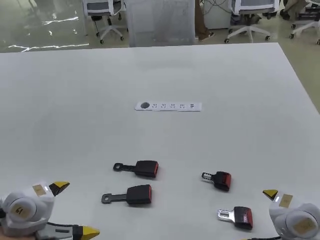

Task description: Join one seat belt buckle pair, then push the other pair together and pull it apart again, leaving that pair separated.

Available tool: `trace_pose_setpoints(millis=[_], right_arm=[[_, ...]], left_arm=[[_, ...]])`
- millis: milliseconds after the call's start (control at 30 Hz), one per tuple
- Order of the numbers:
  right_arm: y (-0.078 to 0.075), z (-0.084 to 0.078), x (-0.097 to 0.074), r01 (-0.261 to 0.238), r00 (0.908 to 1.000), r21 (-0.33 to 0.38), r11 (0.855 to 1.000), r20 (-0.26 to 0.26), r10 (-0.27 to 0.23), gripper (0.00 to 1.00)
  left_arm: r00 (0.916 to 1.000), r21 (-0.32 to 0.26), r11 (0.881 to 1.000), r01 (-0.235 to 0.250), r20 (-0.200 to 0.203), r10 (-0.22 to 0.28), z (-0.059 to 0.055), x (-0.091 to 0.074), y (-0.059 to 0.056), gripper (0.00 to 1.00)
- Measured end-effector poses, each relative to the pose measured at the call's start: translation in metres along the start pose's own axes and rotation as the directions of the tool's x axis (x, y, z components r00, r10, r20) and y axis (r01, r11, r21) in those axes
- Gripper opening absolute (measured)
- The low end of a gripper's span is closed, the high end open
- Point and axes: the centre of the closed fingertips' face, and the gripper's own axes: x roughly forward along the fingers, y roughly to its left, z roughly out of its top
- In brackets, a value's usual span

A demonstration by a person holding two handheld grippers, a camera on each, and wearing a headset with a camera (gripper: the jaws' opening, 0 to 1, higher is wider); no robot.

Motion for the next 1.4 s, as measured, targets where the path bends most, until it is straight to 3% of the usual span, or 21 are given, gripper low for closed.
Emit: trace_pose_setpoints(millis=[333, 500, 667, 733, 833, 1100, 1267, 1400], right_arm=[[-0.009, 0.014, -0.003, 0.030, 0.9983, 0.000, 1.000, 0.051, -0.030, 0.99], [-0.012, 0.013, -0.002, 0.049, 0.9982, -0.054, 0.997, 0.038, -0.047, 1.00], [-0.014, 0.010, 0.001, 0.049, 0.9986, -0.053, 0.997, 0.023, -0.048, 1.00], [-0.016, 0.003, 0.001, 0.057, 0.9982, -0.019, 0.998, -0.015, -0.057, 0.98], [-0.012, 0.003, 0.001, 0.027, 0.9996, -0.018, 0.999, 0.001, -0.027, 0.84], [-0.015, -0.007, 0.003, 0.017, 0.9992, -0.042, 0.999, -0.035, -0.018, 0.81], [-0.015, -0.006, 0.004, -0.001, 0.9993, -0.045, 0.999, -0.037, -0.001, 0.79], [-0.013, -0.004, 0.008, -0.023, 0.9987, -0.094, 0.995, -0.046, 0.019, 0.77]], left_arm=[[0.9998, 0.026, 1.000, 0.005, -0.020, -0.005, -0.001, 0.001, 0.001, 1.00], [0.9998, 0.031, 1.000, 0.006, -0.020, -0.006, 0.000, 0.003, 0.001, 1.00], [0.9995, 0.045, 0.999, 0.021, -0.025, -0.019, 0.002, 0.009, -0.003, 0.96], [0.9988, 0.059, 0.998, 0.027, -0.043, -0.025, 0.001, 0.013, -0.005, 0.95], [0.9984, 0.061, 0.998, 0.012, -0.056, -0.008, 0.001, 0.016, 0.000, 0.87], [0.9971, 0.102, 0.994, 0.035, -0.070, -0.028, 0.006, 0.032, 0.001, 0.82], [0.9966, 0.130, 0.990, 0.050, -0.072, -0.040, 0.015, 0.043, 0.001, 0.80], [0.9952, 0.170, 0.983, 0.068, -0.081, -0.055, 0.022, 0.048, 0.000, 0.79]])
